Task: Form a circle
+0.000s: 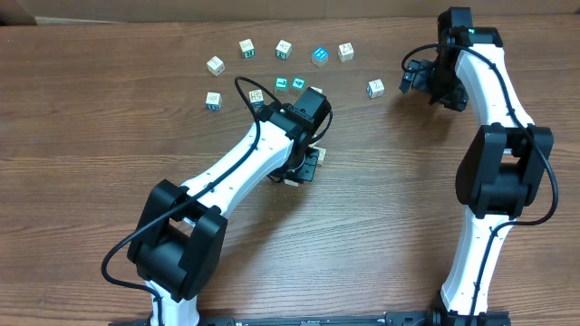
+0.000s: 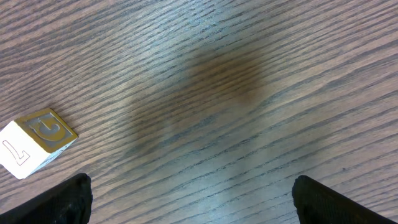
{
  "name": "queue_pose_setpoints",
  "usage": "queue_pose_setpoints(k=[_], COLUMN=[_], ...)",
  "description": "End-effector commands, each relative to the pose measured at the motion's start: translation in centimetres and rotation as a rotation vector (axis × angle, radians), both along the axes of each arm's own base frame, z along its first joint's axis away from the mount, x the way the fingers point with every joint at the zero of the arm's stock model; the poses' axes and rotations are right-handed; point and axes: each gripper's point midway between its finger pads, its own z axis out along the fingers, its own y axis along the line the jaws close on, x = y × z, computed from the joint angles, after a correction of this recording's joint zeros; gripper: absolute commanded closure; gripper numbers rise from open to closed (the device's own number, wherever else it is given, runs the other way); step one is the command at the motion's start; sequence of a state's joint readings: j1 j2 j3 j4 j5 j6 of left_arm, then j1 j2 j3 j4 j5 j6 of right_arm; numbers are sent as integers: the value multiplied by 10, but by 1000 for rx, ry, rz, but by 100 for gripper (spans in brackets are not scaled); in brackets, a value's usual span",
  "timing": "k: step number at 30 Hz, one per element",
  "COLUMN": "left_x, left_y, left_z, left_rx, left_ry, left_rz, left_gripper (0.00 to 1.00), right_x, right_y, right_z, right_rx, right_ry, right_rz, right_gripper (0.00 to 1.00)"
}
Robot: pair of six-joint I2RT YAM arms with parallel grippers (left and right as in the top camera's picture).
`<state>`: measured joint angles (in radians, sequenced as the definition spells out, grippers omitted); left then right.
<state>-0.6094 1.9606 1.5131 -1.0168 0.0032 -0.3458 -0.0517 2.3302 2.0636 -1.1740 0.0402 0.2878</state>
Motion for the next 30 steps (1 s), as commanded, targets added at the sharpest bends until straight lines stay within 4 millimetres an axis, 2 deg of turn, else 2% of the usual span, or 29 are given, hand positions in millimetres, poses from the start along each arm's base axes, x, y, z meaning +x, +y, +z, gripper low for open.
queue_pose_setpoints(k=[1,23,30], left_x=[-2,4,2], left_y=[0,6,7], left_z=[-7,-8,-21], left_rx=[19,51,47], left_ry=[6,-26,-30], left_rz=[14,18,19], left_gripper=[96,96,96], right_x=[7,7,7], right_y=[-1,-1,-1], right_z=[18,18,18], right_rx=[-4,-4,-4], right_ry=[-48,-48,-48], right_rz=[-6,-6,-6], right_gripper=[0,0,0])
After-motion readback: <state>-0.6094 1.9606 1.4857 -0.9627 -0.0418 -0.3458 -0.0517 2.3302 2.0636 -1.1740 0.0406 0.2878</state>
